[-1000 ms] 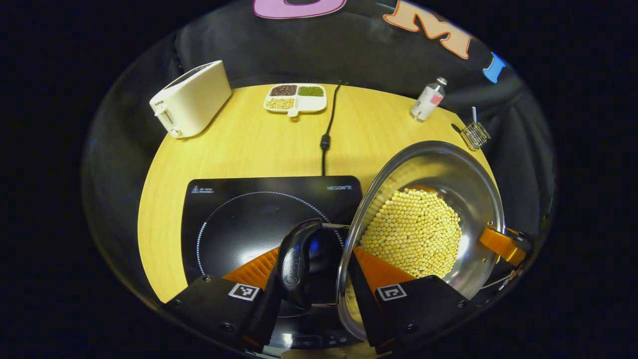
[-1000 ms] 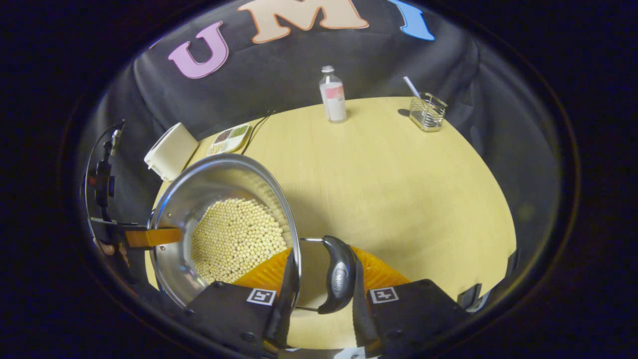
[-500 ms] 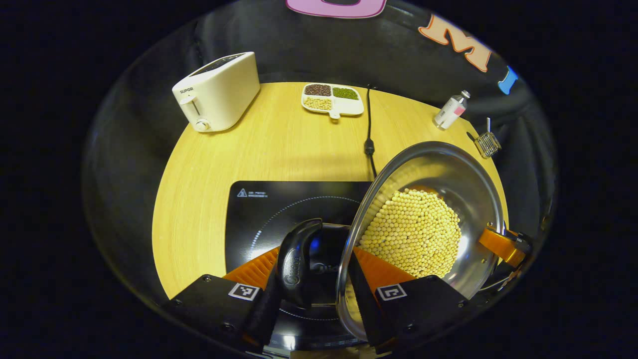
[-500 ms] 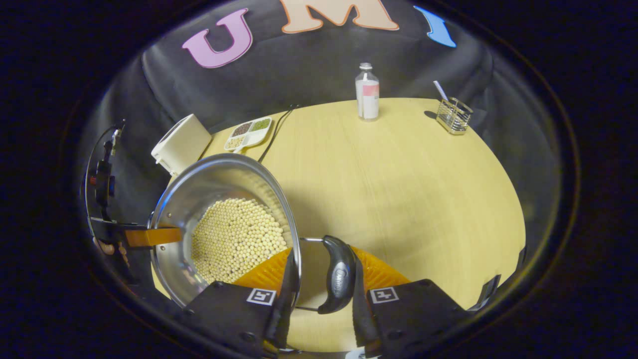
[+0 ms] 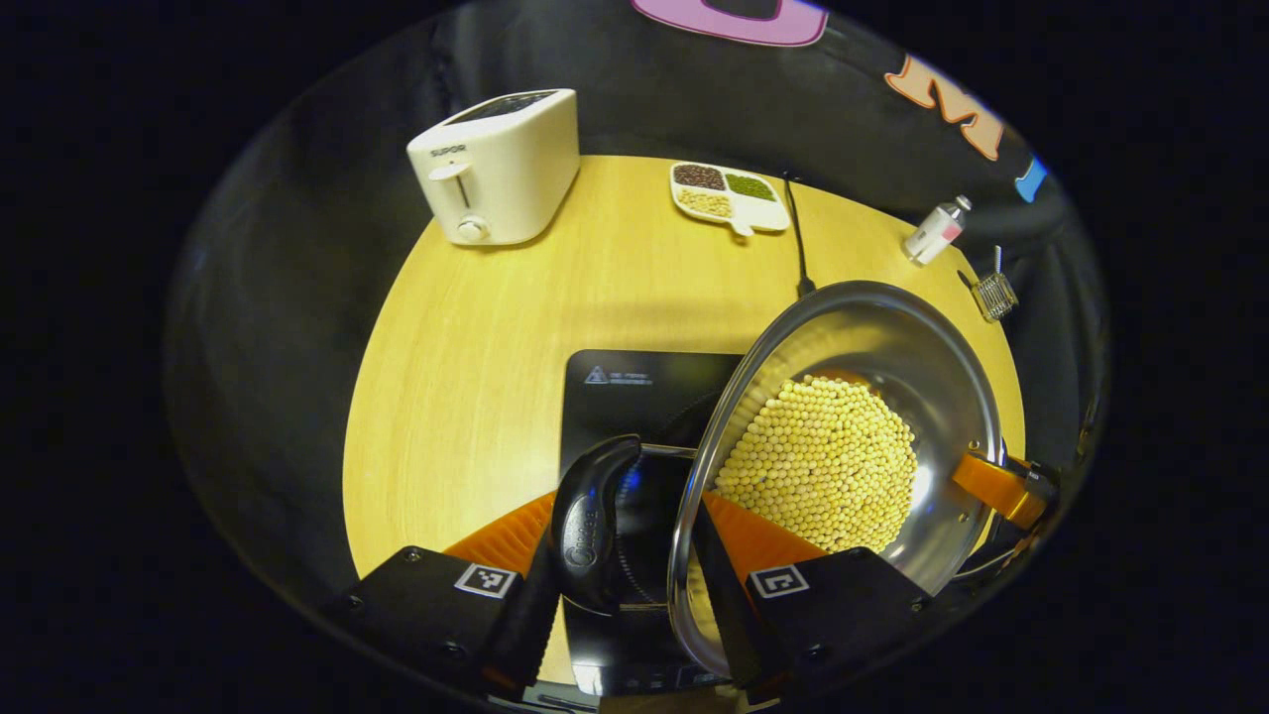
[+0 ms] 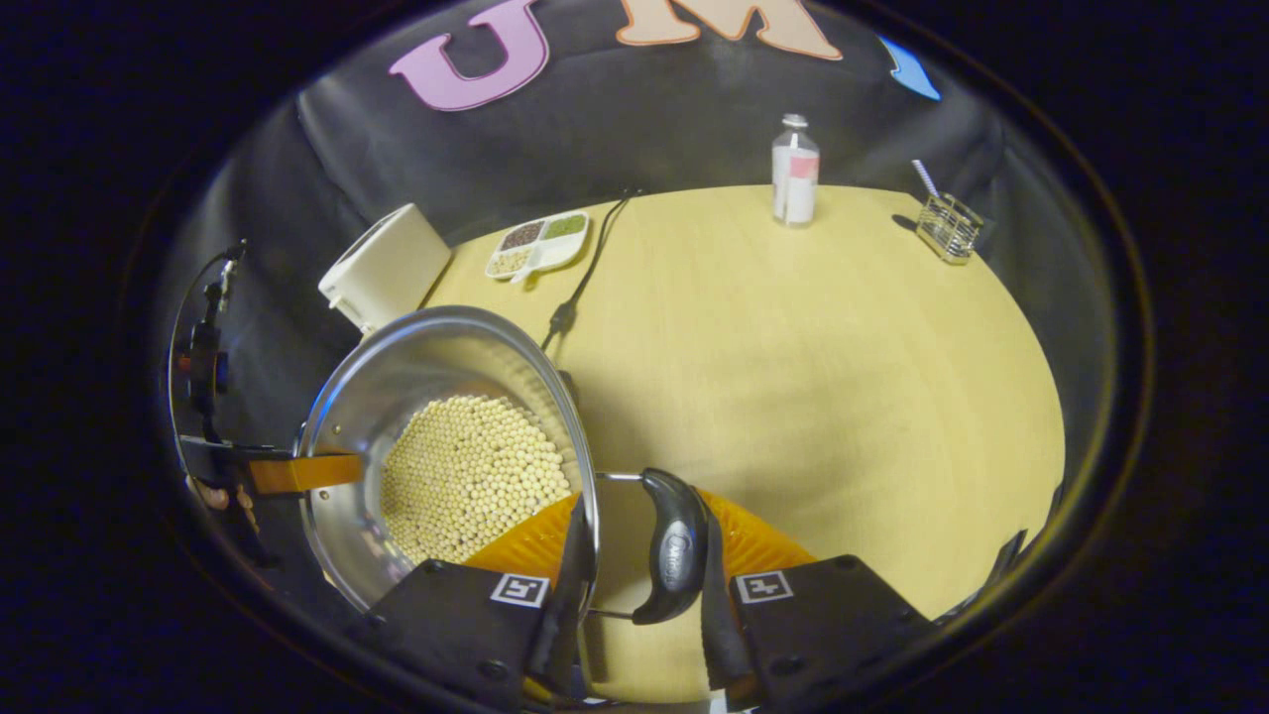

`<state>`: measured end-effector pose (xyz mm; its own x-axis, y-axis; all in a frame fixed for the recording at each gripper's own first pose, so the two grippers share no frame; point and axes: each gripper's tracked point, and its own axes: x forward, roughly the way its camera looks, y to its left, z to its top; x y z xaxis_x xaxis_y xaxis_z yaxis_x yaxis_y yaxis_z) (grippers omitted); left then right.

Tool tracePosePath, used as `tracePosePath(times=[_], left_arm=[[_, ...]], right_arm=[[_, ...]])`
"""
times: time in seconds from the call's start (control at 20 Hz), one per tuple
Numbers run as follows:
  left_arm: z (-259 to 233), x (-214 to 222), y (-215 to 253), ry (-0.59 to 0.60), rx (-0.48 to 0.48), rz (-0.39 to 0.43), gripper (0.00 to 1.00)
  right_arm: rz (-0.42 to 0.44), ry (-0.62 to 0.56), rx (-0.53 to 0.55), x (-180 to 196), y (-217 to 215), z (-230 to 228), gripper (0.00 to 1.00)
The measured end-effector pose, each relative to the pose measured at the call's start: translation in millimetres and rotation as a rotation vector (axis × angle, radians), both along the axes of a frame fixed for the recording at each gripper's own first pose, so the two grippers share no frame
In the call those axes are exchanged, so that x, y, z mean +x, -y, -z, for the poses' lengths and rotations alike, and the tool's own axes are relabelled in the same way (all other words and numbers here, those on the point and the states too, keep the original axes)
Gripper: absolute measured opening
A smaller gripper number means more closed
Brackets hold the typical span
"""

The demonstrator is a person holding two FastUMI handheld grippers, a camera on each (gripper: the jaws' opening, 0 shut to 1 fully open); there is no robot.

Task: First push the handle of the pot to place it horizontally, then grasp the pot with both hands and set it on the induction cooktop.

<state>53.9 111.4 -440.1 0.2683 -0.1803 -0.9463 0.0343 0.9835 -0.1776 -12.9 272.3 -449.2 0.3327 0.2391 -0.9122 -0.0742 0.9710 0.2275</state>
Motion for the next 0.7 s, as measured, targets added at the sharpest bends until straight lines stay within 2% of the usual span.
tracePosePath(times=[0.35,0.7], left_arm=[[-3,-7,-31,-0.010,0.008,-0.018,0.71],[-1,-9,-36,-0.022,-0.005,-0.021,0.72]], right_arm=[[-0.017,-0.004,0.007,-4,-31,-1,0.48],[-0.015,-0.003,0.000,-7,-34,-1,0.48]])
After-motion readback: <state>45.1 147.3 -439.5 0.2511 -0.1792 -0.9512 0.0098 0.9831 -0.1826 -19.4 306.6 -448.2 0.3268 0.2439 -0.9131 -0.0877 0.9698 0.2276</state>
